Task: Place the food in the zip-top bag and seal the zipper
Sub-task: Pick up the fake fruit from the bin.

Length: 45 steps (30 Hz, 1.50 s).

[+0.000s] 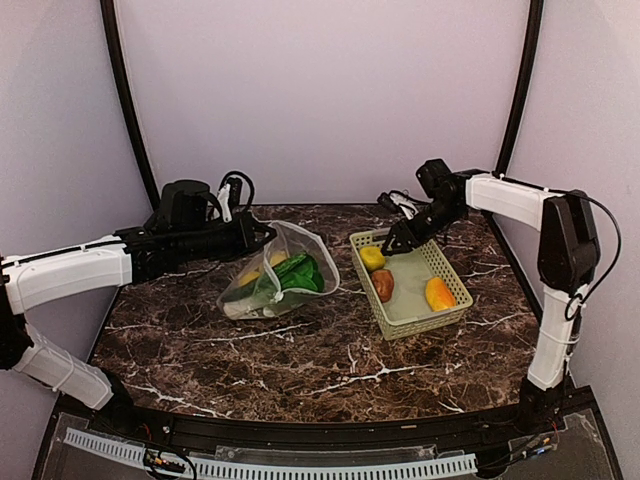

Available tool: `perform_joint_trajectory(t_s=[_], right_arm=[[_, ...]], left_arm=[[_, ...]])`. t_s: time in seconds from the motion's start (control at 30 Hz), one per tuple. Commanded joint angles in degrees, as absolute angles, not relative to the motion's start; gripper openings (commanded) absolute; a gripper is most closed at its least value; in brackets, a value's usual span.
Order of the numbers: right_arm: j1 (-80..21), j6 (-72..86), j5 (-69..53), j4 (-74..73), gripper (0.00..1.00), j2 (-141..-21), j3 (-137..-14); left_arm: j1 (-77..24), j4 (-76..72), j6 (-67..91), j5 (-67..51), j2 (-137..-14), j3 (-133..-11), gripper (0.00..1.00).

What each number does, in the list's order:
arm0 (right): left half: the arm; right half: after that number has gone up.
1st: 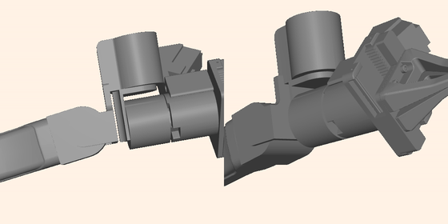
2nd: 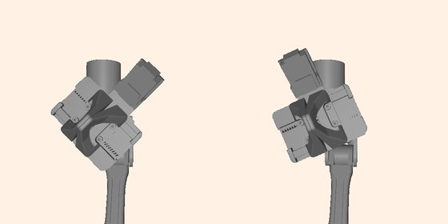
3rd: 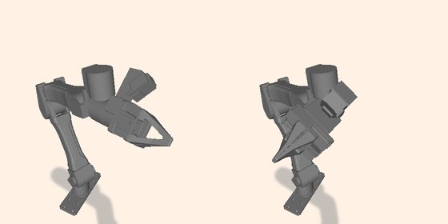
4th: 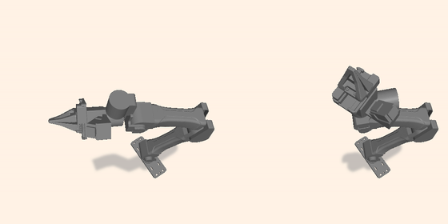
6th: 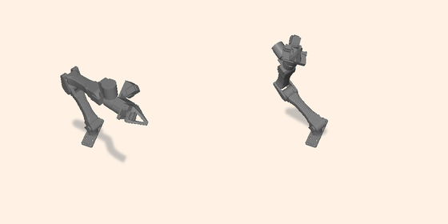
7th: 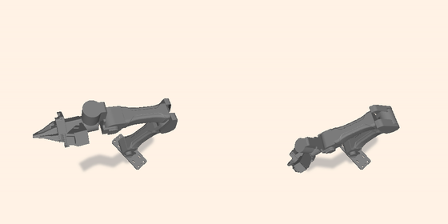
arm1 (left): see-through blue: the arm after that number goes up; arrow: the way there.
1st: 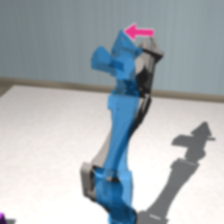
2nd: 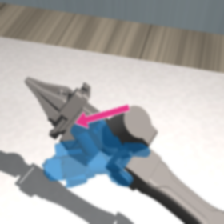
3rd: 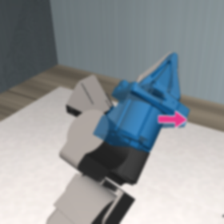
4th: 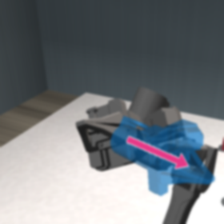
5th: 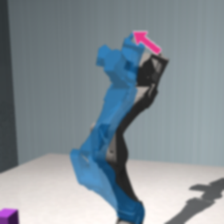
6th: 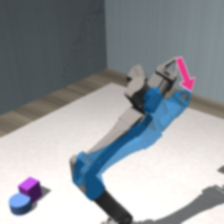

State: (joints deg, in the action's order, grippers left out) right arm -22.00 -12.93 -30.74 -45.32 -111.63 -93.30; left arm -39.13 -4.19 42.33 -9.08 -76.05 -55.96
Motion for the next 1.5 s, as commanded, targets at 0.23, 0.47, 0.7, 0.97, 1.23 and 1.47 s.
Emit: perform_joint_trajectory(t_s=[0.23,0.47,0.7,0.97,1.23,1.47], right_arm=[[-21.61,-11.49,-26.32,-46.8,0.65,-121.69,-103.73],[-21.6,-10.8,-23.95,-47.22,0.72,-127.96,-111.17],[-21.57,-10.81,-24.37,-47.94,0.73,-132.1,-114.61],[-21.92,-10.77,-26.73,-47.68,0.79,-133.35,-113.63],[-21.93,-9.8,-30.26,-47.88,0.74,-135.13,-113.81],[-21.11,-8.44,-29.99,-47.62,0.52,-135.44,-113.74]], left_arm=[[-38.93,-4.07,41.68,-9.94,-73.11,-53.93,0.01],[-38.93,-3.43,41.77,-9.89,-72.62,-53.82,0.01],[-38.94,-3.79,42.07,-9.89,-72.64,-53.19,0.01],[-38.94,-4.88,42.75,-10.43,-73.57,-52.73,0.01],[-38.93,-5.49,43.14,-11.11,-74.49,-52.73,0.01],[-38.93,-5.52,43.12,-11.01,-74.36,-52.28,0.01]])
